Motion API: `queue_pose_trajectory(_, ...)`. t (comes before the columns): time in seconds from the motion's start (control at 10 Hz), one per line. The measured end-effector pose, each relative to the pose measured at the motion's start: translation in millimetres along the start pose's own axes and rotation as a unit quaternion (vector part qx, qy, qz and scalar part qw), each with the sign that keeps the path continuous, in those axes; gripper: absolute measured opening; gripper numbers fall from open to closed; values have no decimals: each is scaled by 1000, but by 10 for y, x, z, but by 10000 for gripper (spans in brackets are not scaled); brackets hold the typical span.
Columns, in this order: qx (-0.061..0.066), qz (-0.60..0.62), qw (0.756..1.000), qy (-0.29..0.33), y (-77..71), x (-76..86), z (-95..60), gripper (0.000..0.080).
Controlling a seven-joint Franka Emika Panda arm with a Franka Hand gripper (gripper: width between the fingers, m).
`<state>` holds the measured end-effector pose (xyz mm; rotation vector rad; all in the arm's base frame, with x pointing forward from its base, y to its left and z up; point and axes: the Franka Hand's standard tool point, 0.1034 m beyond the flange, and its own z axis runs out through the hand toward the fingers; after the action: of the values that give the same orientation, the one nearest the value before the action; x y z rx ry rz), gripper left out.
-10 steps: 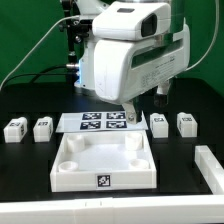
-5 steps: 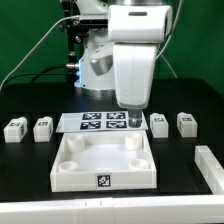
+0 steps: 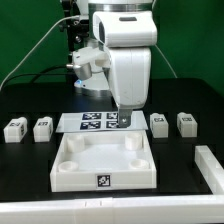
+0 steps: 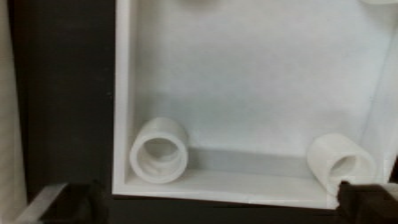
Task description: Assemble one leg
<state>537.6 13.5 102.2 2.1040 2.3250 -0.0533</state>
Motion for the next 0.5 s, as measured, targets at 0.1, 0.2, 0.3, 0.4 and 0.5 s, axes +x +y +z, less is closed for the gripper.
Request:
queue_pose_trajectory(0.1, 3, 0, 1000, 0, -39, 2, 22, 649)
queue_pose_trajectory(0.2, 16, 1, 1000, 0, -213, 20, 105, 649)
queue_pose_trajectory(0.3, 12, -7, 1000, 3, -421, 39, 208, 649)
queue_pose_trajectory(0.4, 13, -11, 1000, 7, -670, -8, 375, 649)
queue_pose_trajectory(0.5, 21, -5, 1000, 11, -823, -77, 535, 649)
